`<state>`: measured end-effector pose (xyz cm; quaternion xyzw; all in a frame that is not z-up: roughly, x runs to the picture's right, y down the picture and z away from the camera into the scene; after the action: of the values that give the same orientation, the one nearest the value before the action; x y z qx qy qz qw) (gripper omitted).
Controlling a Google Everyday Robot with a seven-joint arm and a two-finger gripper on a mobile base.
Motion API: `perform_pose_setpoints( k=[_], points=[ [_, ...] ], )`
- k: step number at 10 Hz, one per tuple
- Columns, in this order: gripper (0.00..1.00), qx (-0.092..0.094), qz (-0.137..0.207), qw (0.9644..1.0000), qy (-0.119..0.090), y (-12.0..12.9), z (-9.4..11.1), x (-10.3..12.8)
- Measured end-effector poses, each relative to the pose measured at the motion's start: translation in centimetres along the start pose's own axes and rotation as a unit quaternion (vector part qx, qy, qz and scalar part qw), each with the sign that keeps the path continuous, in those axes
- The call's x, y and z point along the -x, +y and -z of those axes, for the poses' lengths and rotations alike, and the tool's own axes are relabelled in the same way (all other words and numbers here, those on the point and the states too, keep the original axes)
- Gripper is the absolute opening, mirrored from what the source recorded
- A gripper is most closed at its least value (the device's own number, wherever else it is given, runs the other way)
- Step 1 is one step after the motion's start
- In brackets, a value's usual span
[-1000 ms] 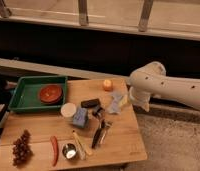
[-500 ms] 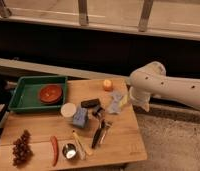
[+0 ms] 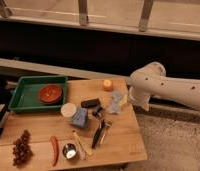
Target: Place apple in metal cup
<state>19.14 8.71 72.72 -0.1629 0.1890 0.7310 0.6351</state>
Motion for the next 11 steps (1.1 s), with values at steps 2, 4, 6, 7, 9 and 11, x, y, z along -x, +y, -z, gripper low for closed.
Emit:
perform_pose_setpoints(
  k=[2, 4, 6, 7, 9, 11],
  points=[
    [0.8, 0.014, 0.015, 0.9992, -0.033, 2.1, -0.8, 3.3],
    [0.8, 0.023, 0.028, 0.9975, -0.061, 3.8, -1.0, 6.3],
    [0.8, 0.027, 0.051, 0.995, -0.081, 5.5, -1.0, 8.7],
    [0.8, 0.038, 0.06, 0.9935, -0.088, 6.1, -0.8, 9.7],
    [0.8, 0.083, 0.082, 0.9883, -0.098, 6.0, 0.1, 10.8],
    [0.8, 0.105, 0.092, 0.9846, -0.105, 6.6, 0.7, 11.3]
  ],
)
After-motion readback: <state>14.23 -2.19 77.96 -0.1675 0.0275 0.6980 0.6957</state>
